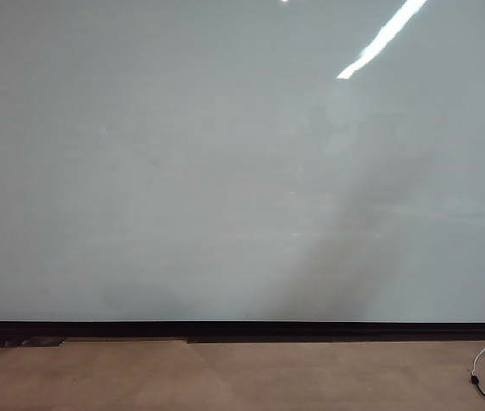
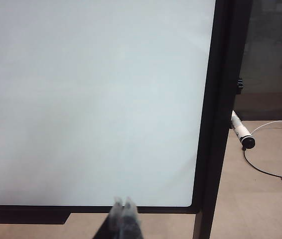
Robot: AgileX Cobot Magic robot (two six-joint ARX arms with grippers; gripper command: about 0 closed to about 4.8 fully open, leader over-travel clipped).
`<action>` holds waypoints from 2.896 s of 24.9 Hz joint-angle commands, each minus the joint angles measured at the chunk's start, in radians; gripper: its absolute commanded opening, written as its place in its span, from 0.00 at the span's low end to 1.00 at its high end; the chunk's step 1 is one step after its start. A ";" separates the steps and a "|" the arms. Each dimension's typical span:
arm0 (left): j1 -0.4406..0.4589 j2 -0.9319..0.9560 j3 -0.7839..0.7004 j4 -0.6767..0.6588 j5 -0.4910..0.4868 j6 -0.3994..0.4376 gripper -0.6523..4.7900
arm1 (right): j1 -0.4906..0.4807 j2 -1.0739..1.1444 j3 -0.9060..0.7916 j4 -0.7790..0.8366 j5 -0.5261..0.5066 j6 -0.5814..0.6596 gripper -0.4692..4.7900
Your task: Pick up the pen on the shelf to the right of the whiteboard and draw a triangle.
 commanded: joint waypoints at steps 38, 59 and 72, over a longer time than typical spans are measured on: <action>0.000 0.000 0.003 0.008 0.000 0.001 0.11 | -0.111 0.488 0.135 0.354 -0.051 -0.084 0.55; 0.000 -0.002 0.003 0.004 0.000 0.001 0.11 | -0.467 1.623 0.332 1.401 -0.484 0.082 0.70; 0.000 -0.002 0.003 0.004 0.000 0.001 0.11 | -0.431 1.865 0.463 1.400 -0.508 -0.034 0.70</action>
